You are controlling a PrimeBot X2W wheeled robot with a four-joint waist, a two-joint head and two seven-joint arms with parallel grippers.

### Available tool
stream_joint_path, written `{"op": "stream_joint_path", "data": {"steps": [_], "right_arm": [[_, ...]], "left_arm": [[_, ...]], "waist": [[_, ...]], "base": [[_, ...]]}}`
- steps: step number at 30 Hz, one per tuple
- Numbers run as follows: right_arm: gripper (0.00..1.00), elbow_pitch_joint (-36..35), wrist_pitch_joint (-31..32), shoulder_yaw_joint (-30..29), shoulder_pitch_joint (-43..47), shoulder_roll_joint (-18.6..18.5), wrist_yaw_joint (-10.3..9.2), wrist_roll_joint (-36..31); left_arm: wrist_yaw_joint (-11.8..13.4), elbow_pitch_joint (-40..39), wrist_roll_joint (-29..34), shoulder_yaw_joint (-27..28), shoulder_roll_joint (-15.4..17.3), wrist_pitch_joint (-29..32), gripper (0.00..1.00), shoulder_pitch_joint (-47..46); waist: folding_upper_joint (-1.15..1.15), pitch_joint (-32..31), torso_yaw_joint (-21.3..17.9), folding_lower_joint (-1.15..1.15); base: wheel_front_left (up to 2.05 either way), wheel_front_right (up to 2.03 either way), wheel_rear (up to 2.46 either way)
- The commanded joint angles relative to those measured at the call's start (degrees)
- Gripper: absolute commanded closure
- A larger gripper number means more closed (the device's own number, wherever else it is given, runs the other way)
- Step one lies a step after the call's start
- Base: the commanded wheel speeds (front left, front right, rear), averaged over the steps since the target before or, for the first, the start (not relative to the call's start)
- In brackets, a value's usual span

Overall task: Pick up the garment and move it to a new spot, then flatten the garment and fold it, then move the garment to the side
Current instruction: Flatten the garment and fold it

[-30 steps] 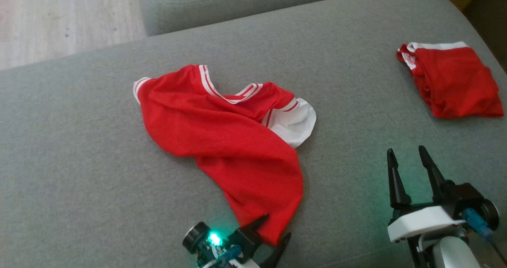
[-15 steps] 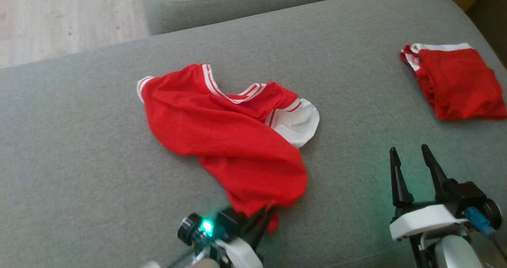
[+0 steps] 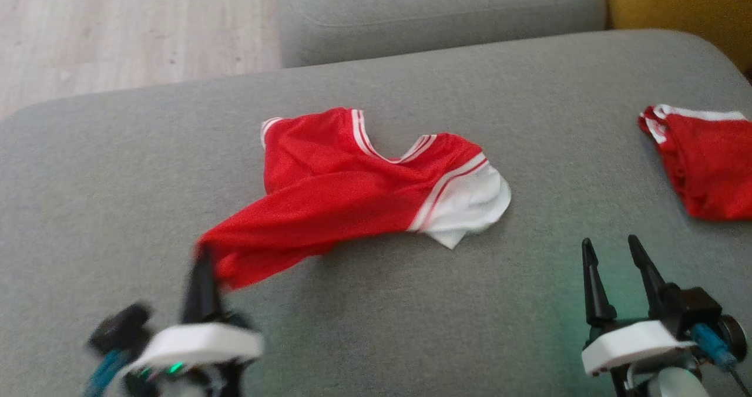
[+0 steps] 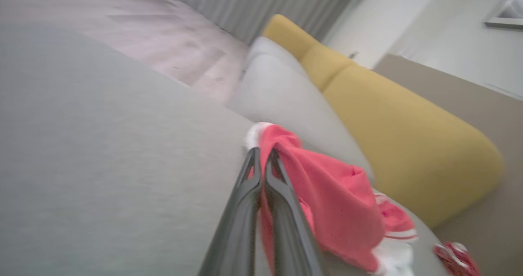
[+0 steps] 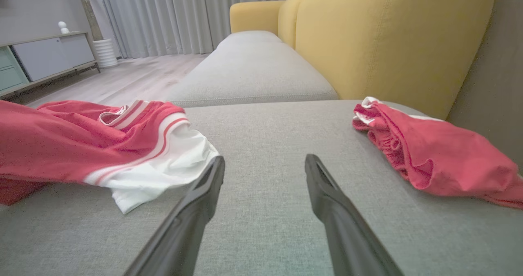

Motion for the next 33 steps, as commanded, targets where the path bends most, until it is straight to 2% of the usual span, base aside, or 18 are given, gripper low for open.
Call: {"op": "stream_joint_path", "data": {"steps": [1, 3, 5, 7, 10, 11, 13, 14, 15, 16, 17, 18, 19, 20, 23, 33], "right_arm": [[0.0, -1.56, -0.63, 1.26, -0.66, -0.38, -0.05, -0.28], [0.0, -1.57, -0.63, 1.12, -0.4, -0.38, -0.05, -0.28], [0.0, -1.52, -0.63, 1.13, -0.16, -0.38, -0.05, -0.43], [0.0, -1.43, -0.63, 1.38, 0.01, -0.38, -0.05, -0.61], [0.0, -1.4, -0.63, 1.27, 0.02, -0.38, -0.05, -0.65], [0.0, -1.42, -0.63, 1.29, -0.01, -0.38, -0.05, -0.65], [0.0, -1.49, -0.63, 1.33, -0.12, -0.38, -0.05, -0.71], [0.0, -1.48, -0.63, 1.36, -0.18, -0.38, -0.05, -0.73], [0.0, -1.47, -0.63, 1.39, -0.21, -0.38, -0.05, -0.75], [0.0, -1.45, -0.63, 1.43, -0.22, -0.38, -0.05, -0.73], [0.0, -1.44, -0.63, 1.46, -0.21, -0.38, -0.05, -0.71], [0.0, -1.41, -0.63, 1.46, -0.18, -0.38, -0.05, -0.67], [0.0, -1.36, -0.63, 1.49, -0.14, -0.38, -0.05, -0.64], [0.0, -1.3, -0.63, 1.54, -0.13, -0.38, -0.05, -0.61], [0.0, -1.5, -0.63, 1.0, -0.39, -0.38, -0.05, -0.1], [0.0, -1.2, -0.63, 0.61, 0.05, -0.38, -0.05, 0.4]], "left_arm": [[2.2, -1.65, -0.85, 4.96, 0.83, -0.98, 1.0, 0.78], [4.37, -0.38, -3.19, 8.82, 0.09, -1.31, 1.0, 2.99], [5.52, 1.65, -4.89, 11.07, -0.7, -1.49, 1.0, 4.27], [5.7, 3.7, -5.02, 11.62, -1.13, -1.63, 1.0, 4.59], [4.38, 6.03, -0.43, 9.02, 0.1, -1.8, 0.99, 4.26], [4.07, 6.62, 1.29, 8.13, 0.62, -1.85, 0.94, 4.11], [3.66, 7.74, 4.06, 6.7, 1.31, -1.9, 0.75, 3.9], [3.58, 8.27, 5.12, 6.32, 1.6, -1.92, 0.58, 3.81], [3.64, 8.69, 6.4, 6.03, 2.06, -1.94, 0.47, 3.72], [3.77, 9.11, 7.66, 5.7, 2.54, -1.95, 0.42, 3.73], [3.96, 9.46, 8.75, 5.52, 2.96, -1.96, 0.31, 3.8], [4.26, 9.65, 9.78, 5.57, 3.37, -1.97, 0.27, 3.92], [4.65, 9.82, 10.88, 5.59, 3.86, -1.97, 0.05, 4.15], [5.04, 10.02, 11.92, 5.55, 4.41, -1.97, 0.0, 4.46], [6.12, 9.84, 13.46, 6.31, 5.4, -1.98, 0.0, 5.34], [7.23, 5.94, 13.44, 6.82, 5.84, -1.37, 0.0, 8.81]], "waist": [[0.0, -0.88, 1.54, 0.0], [0.0, -1.1, 2.45, 0.0], [0.0, -1.25, 3.32, 0.0], [0.0, -1.29, 4.02, 0.0], [0.0, -1.21, 4.72, 0.0], [0.0, -1.11, 4.9, 0.0], [0.0, -0.76, 5.24, 0.0], [0.0, -0.67, 5.33, 0.0], [0.0, -0.59, 5.39, 0.0], [0.0, -0.52, 5.43, 0.0], [0.0, -0.46, 5.46, 0.0], [0.0, -0.46, 5.46, 0.0], [0.0, -0.46, 5.42, 0.0], [0.0, -0.46, 5.34, 0.0], [0.0, 0.0, 5.09, 0.0], [0.0, -1.21, 4.66, 0.0]], "base": [[0.0, 0.0, 0.0], [0.0, 0.0, 0.0], [0.0, 0.0, 0.0], [0.0, 0.0, 0.0], [0.0, 0.0, 0.0], [0.0, 0.0, 0.0], [0.0, 0.0, 0.0], [0.0, 0.0, 0.0], [0.0, 0.0, 0.0], [0.0, 0.0, 0.0], [0.0, 0.0, 0.0], [0.0, 0.0, 0.0], [0.0, 0.0, 0.0], [0.0, 0.0, 0.0], [0.0, 0.0, 0.0], [0.0, 0.0, 0.0]]}}
